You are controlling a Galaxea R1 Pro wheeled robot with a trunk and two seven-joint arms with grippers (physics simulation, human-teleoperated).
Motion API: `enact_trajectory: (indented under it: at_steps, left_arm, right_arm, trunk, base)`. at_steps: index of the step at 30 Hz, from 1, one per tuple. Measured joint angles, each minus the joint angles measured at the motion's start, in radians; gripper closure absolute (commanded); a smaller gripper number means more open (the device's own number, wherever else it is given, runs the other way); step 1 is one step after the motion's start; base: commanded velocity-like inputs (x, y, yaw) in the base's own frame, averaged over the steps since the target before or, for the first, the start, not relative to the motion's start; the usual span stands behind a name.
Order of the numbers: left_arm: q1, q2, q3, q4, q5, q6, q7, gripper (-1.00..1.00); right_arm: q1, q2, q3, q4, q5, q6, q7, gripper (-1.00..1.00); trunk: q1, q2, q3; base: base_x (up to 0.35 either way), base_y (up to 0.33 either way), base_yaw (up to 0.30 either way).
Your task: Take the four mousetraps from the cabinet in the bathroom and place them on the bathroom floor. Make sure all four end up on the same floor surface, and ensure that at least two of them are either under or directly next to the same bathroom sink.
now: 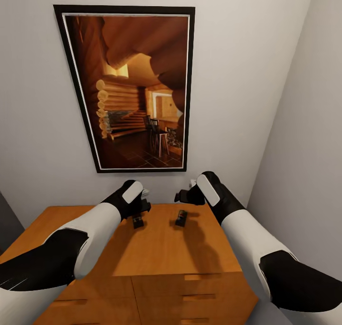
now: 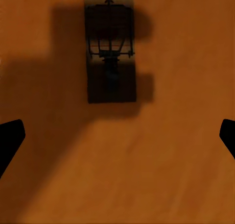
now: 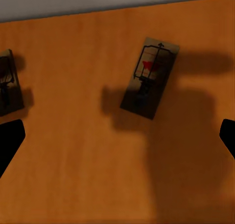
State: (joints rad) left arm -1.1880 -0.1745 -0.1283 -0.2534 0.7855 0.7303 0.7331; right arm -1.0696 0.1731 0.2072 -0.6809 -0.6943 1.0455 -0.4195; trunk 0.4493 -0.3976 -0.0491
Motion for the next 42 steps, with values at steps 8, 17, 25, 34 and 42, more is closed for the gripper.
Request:
enact_trajectory:
  at_steps: [8, 17, 25, 34, 42]
  left_arm:
    - [0.000, 0.000, 0.000, 0.000, 0.000, -0.002, 0.022, -1.00]
    - [0.000, 0.000, -0.001, 0.000, 0.004, -0.002, 0.046, -1.00]
    - [0.000, 0.000, 0.000, 0.000, 0.005, 0.001, 0.047, -1.00]
    - [0.000, 0.000, -0.002, -0.001, 0.005, 0.003, 0.047, -1.00]
    - [0.000, 0.000, -0.001, -0.002, 0.006, 0.005, 0.043, -1.00]
  right_arm:
    - [0.000, -0.001, 0.000, 0.002, -0.001, 0.000, 0.000, -1.00]
    - [0.000, -0.001, 0.000, 0.002, -0.001, 0.000, 0.000, -1.00]
    - [0.000, 0.000, 0.000, 0.002, -0.001, 0.000, 0.000, -1.00]
    - [0.000, 0.000, 0.000, 0.002, -0.001, 0.000, -0.001, -1.00]
    - [0.000, 0.000, 0.000, 0.002, -0.001, 0.000, 0.000, -1.00]
  trunk:
    - [0.000, 0.000, 0.000]
    - [0.000, 0.000, 0.000]
    - [0.023, -0.042, -0.019]
    - [0.058, -0.105, -0.047]
    - [0.088, -0.161, -0.072]
  base:
    - [0.000, 0.000, 0.000]
    - [0.000, 0.000, 0.000]
    - [0.000, 0.000, 0.000]
    - [0.000, 0.000, 0.000]
    - [0.000, 0.000, 0.000]
